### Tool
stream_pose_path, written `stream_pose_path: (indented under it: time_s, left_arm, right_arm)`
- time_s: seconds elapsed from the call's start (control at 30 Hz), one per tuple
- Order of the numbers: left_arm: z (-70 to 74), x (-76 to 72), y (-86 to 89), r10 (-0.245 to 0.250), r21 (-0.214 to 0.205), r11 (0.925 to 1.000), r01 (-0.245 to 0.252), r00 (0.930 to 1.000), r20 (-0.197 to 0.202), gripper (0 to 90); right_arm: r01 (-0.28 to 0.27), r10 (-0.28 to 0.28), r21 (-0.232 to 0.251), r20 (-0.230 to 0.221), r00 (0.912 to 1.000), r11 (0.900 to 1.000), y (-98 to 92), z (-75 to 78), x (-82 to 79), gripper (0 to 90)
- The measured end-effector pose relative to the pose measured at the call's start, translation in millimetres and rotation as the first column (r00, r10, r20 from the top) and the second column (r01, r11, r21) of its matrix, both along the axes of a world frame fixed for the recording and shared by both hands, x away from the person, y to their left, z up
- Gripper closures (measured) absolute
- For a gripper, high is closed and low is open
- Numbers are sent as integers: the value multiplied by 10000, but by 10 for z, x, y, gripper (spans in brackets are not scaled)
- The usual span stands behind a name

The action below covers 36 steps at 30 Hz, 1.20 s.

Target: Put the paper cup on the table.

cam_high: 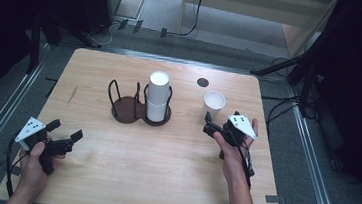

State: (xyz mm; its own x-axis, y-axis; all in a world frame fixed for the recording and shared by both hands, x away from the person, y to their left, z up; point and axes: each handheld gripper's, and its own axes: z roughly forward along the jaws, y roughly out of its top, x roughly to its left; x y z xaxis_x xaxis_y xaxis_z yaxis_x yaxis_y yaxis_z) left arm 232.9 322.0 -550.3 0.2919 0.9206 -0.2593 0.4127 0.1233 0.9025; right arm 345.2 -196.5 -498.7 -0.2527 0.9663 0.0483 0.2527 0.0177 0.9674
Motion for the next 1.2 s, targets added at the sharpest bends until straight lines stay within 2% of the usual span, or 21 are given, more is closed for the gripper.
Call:
stream_pose_path:
  time_s: [0.73, 1.2]
  left_arm:
    - [-3, -7, 0, 37, -32, 10000, -37, 10000, 28, 0]
    - [-5, -9, 3, 17, -47, 10000, -16, 10000, 40, 0]
  right_arm:
    - [571, -571, 14, 303, 9979, 9984, -411, 48, -421, 0]
    - [1131, -1129, -310, 108, 9936, 9931, -700, -56, -654, 0]
